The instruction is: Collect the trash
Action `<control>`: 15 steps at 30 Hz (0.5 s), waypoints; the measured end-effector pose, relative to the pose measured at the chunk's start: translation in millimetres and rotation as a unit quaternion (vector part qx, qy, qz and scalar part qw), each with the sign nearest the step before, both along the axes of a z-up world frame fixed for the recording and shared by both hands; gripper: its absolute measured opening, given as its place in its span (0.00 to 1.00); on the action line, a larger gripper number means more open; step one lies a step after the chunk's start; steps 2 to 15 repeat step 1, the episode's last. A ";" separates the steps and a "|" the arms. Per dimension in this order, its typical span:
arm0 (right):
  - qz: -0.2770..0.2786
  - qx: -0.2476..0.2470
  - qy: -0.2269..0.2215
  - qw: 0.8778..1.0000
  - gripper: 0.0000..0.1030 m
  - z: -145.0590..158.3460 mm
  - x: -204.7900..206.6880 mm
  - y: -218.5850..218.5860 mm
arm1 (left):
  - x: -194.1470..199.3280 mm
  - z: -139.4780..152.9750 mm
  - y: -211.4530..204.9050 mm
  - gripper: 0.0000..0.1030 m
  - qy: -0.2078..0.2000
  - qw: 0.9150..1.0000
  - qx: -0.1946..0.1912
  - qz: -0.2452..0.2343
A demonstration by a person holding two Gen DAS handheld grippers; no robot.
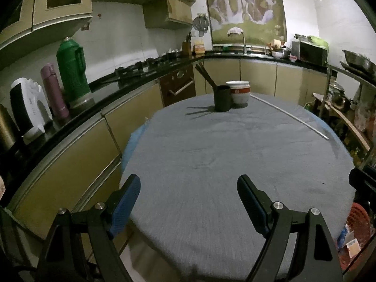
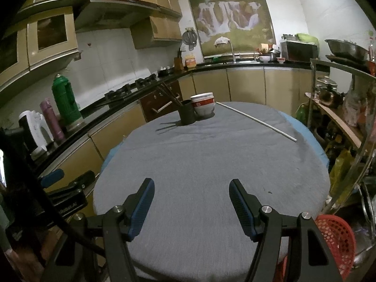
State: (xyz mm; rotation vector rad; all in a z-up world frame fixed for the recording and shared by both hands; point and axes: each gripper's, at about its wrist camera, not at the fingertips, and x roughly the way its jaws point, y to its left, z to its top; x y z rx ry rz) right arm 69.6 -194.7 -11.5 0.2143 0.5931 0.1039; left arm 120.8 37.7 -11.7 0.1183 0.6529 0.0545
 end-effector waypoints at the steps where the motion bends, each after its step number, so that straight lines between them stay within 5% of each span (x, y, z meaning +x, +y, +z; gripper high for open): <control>1: -0.001 0.001 0.003 1.000 0.67 -3.4 5.9 -0.9 | 7.9 -5.0 -1.3 0.82 0.008 1.000 -0.001 -0.005; 15: -0.001 0.001 0.003 1.000 0.67 -3.4 5.9 -0.9 | 7.9 -5.0 -1.3 0.82 0.008 1.000 -0.001 -0.005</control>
